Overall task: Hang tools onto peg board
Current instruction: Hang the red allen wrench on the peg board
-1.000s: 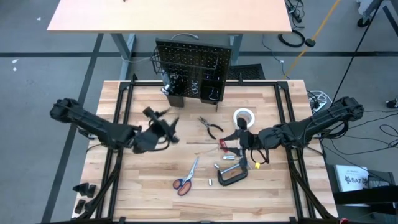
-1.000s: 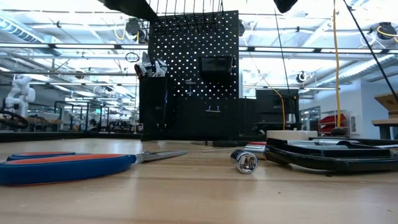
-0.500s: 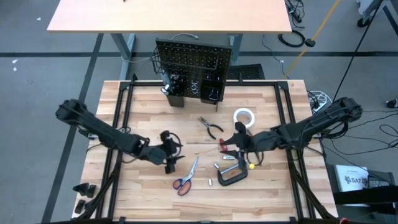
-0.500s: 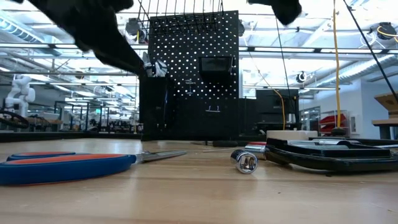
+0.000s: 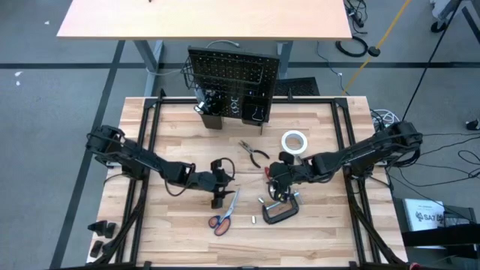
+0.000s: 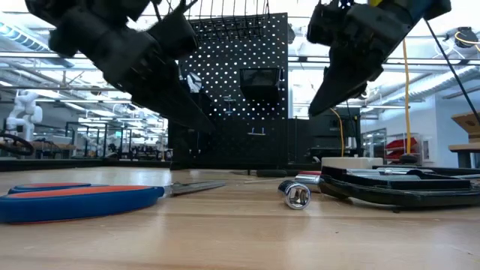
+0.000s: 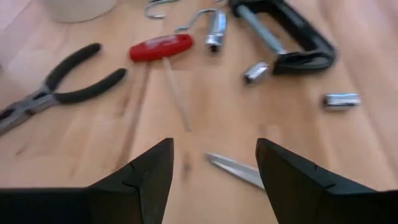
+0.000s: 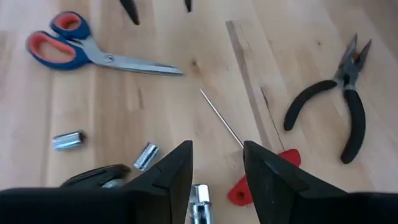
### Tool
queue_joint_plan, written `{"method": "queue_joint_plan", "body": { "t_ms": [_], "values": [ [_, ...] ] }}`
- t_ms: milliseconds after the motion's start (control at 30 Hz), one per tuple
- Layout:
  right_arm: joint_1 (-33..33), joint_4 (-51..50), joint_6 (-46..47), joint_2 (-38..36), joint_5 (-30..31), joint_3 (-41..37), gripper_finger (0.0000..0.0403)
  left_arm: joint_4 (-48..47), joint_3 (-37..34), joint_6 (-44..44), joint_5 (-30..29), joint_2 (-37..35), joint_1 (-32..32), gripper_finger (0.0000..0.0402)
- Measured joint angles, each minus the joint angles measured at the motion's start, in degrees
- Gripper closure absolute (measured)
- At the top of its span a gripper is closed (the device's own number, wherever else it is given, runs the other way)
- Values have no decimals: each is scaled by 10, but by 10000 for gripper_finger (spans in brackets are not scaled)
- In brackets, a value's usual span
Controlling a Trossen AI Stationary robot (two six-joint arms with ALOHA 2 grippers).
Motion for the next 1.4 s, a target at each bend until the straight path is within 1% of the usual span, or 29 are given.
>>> {"method": "queue_joint_plan", "body": {
  "t_ms": [67,167,267,333,467,600,767,833,900,1033,1133,1267,1400],
  "values": [
    [-10,0,7,11,3,0,267,5,-1,11,-1,5,14,173],
    [-27,-4,55,27,32,0,267,34,-14,12,-2,14,38,173],
    [-45,-18,102,39,34,0,267,67,-24,11,-6,21,54,173],
    [-56,-33,135,44,36,0,267,72,-26,13,-6,25,59,173],
    [-70,-64,215,51,64,0,267,96,-25,14,-5,31,64,173],
    [-74,-56,242,61,82,0,267,96,-26,18,-5,32,64,173],
    [-74,-11,265,85,90,0,267,96,-26,19,-1,32,63,173],
    [-74,-8,271,99,89,0,267,95,-26,19,-1,32,63,173],
    [-74,-9,258,113,90,0,267,94,-26,19,-1,32,63,173],
    [-81,26,228,136,93,0,267,95,-26,19,-1,32,63,173],
    [-87,31,213,140,75,0,267,94,-26,19,-1,32,63,173],
    [-93,29,208,140,73,0,267,93,-26,19,-1,32,63,173],
    [-92,30,237,139,73,0,267,92,-26,19,-1,32,63,173]
  ]
}}
